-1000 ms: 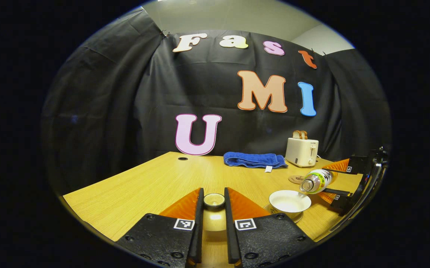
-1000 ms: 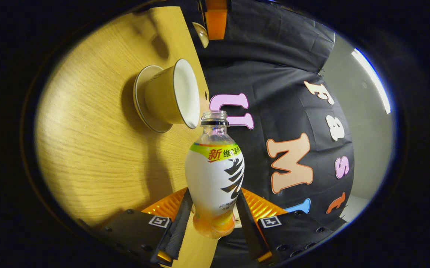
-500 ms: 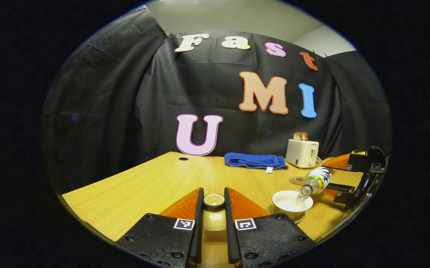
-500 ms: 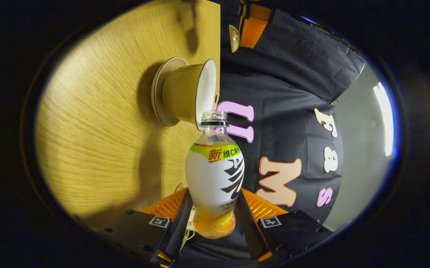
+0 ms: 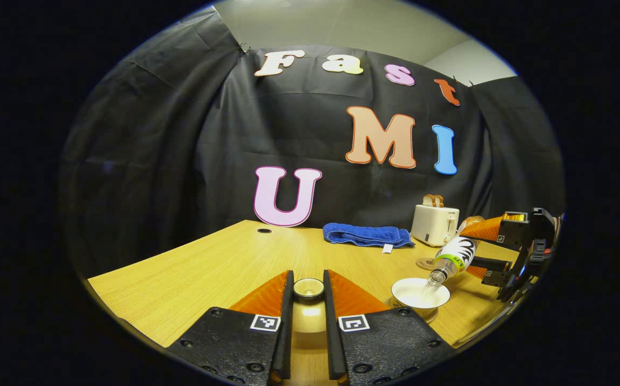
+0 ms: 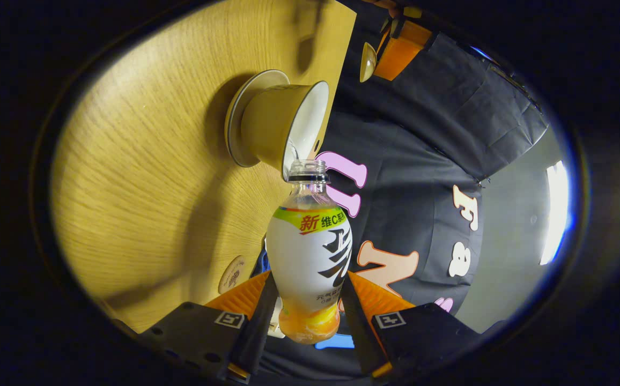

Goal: Open the teacup lid with one hand, grasp the water bottle and pour water into the teacup with the other hand; after pouring, place the water bottle on the coaster and then close the teacup lid.

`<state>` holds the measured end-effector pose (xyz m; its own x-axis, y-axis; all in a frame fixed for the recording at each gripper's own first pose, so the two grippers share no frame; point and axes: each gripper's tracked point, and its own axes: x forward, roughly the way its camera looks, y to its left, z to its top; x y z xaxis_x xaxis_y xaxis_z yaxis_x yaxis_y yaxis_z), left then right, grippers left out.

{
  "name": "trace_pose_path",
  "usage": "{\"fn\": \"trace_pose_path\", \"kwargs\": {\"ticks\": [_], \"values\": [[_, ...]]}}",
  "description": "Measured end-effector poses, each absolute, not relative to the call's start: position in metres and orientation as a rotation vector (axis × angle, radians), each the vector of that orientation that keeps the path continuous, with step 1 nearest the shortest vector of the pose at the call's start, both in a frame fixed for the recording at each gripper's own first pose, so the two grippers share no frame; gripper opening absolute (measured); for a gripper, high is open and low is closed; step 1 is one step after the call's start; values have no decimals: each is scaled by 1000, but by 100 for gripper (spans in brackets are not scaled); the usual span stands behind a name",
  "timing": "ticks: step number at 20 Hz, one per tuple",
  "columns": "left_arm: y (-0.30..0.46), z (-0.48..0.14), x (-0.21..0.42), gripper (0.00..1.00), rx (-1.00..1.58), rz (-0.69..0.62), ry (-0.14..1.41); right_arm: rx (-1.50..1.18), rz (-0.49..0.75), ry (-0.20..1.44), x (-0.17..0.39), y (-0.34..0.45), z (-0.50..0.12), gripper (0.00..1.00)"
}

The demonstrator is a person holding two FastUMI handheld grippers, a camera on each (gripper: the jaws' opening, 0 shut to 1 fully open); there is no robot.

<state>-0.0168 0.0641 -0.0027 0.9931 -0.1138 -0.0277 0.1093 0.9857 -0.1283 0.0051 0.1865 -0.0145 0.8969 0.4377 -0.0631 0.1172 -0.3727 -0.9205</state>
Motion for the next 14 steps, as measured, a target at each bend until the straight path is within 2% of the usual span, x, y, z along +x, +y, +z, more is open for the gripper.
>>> {"fn": "trace_pose_path", "kwargs": {"ticks": [14], "values": [[54, 0, -15, 25, -161, -150, 38, -2034, 393, -460, 13, 194, -5, 72]]}}
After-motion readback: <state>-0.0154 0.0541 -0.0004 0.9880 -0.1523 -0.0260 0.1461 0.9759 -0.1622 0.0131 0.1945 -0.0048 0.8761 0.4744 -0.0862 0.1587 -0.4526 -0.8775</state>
